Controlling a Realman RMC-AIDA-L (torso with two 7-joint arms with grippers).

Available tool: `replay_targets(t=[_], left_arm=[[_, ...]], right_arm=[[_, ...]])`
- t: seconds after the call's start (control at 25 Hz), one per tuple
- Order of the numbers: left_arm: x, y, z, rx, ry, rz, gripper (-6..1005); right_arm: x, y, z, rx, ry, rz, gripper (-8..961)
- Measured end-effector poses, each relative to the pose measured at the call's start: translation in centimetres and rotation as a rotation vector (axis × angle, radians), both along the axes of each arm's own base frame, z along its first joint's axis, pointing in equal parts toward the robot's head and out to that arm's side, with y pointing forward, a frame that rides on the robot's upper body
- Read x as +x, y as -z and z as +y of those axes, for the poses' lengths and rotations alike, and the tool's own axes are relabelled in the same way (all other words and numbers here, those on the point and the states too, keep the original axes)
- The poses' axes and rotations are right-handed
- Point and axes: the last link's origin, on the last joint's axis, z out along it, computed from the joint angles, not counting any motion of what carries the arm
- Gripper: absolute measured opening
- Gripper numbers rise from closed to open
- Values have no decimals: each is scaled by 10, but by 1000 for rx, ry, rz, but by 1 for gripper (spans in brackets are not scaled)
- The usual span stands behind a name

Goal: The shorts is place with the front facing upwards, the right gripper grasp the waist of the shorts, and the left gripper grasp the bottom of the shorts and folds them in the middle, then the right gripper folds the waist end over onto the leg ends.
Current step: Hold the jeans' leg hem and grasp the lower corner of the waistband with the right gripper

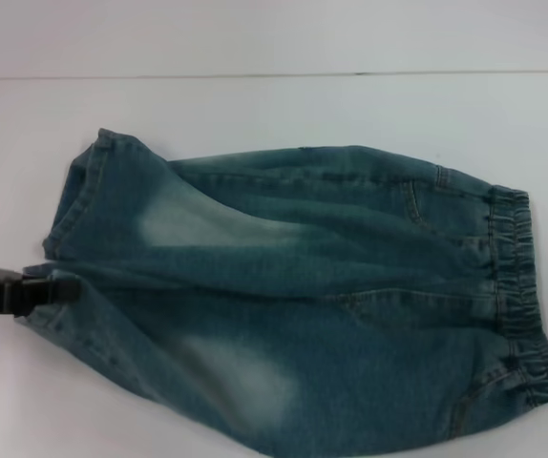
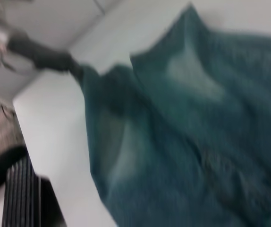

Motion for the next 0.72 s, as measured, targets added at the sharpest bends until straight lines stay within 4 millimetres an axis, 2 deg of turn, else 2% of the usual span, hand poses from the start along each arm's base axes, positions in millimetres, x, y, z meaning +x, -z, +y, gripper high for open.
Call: replay_targets(t=[0.32,0.52,0.72], left_arm=[[7,1,8,3,13,-3,36],[8,4,11,2,17,-7,37],[11,5,15,-5,34,-2,38]], right_arm=[[8,12,-6,-124,43,-134,936],[9,28,-11,-237,18,-227,937],[7,28,-8,-245,27,-259,937]])
